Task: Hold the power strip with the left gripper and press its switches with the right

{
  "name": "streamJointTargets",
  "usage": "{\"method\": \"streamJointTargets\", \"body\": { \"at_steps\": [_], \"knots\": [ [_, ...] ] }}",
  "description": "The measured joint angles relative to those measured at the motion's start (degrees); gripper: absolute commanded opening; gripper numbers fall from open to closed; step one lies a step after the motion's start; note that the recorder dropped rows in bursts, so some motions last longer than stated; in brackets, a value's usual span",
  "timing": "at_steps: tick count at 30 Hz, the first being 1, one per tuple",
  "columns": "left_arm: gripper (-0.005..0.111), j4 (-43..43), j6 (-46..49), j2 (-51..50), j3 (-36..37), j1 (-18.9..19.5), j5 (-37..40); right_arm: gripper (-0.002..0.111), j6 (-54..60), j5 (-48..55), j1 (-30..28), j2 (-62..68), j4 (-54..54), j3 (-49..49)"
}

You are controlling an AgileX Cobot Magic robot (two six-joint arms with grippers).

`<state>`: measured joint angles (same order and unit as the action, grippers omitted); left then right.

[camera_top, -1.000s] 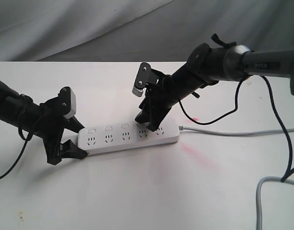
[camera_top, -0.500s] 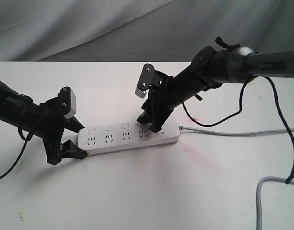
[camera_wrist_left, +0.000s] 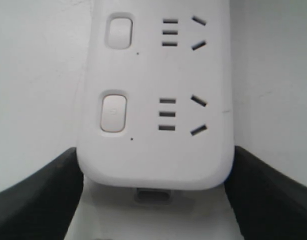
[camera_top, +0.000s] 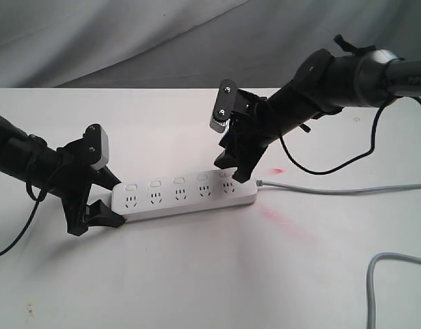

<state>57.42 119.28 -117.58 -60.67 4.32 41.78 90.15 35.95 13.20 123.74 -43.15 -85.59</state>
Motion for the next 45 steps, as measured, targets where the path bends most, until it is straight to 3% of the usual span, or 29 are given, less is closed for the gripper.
{"method": "streamJointTargets", "body": {
  "at_steps": [45],
  "knots": [
    [0.054, 0.1, 0.0, 0.0, 0.0, 0.0, 0.0, 0.043, 1.3, -1.9, -1.4, 3.6, -5.0, 1.6]
  ]
}}
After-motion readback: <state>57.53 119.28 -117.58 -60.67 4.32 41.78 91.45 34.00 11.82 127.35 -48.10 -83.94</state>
